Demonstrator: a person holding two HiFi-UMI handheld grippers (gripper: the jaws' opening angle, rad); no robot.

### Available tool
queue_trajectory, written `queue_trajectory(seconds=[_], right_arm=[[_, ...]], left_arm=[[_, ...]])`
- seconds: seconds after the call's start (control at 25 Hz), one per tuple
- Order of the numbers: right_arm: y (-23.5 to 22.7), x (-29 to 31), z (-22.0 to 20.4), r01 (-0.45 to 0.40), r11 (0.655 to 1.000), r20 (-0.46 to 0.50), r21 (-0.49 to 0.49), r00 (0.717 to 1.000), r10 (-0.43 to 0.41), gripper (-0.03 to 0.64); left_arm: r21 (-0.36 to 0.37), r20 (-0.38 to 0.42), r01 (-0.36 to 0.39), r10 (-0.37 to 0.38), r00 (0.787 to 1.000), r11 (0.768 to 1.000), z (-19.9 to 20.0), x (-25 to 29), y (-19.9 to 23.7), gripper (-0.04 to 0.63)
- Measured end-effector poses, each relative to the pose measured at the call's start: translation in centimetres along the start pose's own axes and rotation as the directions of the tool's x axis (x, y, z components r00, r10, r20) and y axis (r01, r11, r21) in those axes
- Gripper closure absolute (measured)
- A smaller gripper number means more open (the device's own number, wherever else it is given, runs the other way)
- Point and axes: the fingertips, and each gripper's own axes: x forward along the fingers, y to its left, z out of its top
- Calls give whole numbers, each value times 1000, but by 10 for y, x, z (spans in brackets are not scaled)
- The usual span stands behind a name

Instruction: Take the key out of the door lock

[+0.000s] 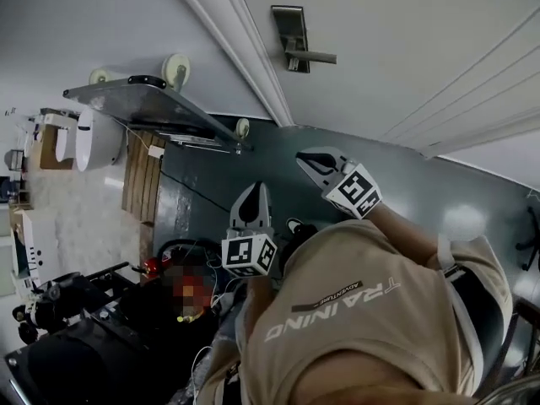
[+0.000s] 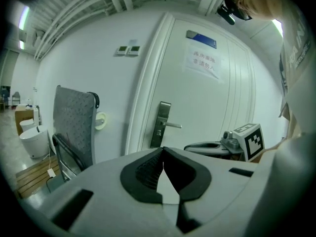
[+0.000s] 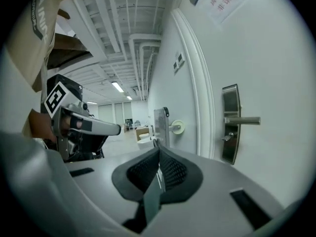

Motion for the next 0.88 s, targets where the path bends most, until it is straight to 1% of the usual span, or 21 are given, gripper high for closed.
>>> queue_trajectory(seconds=[0.08,0.2,0.28,0.4,0.44,0.52,0.68,0.76,0.88], right_arm=[[0,-3,3,106,994,5,0,994,-106,603],[-6,-16,0,274,962,7,1,962,-274,603],[-5,-21,-5,343,939,0,17,939,-343,603],[3,-23,-13,418,907,-9,52,909,-418,601],[7,-22,-16,432,900,-11,66,902,-432,603],[17,-17,-19,441,895,-20,73,897,-441,603],[26,-11,-18,443,896,-45,16,896,-442,603],[22,-2,-16,437,899,-53,12,899,-436,603],[14,23,-14,401,916,-52,11,915,-400,603]], left_arm=[[28,23,62,-62,998,998,16,5,9,589],[81,69,162,-168,983,983,45,10,13,589],[98,79,213,-221,972,972,52,5,16,589],[81,39,249,-253,967,965,37,-7,32,589],[72,20,253,-255,967,965,29,-9,39,589],[57,-10,253,-253,967,966,14,-13,53,589],[37,-12,251,-251,968,967,8,-16,67,589],[30,-13,250,-250,968,968,9,-13,75,589],[10,-11,239,-239,971,971,11,-5,89,589]])
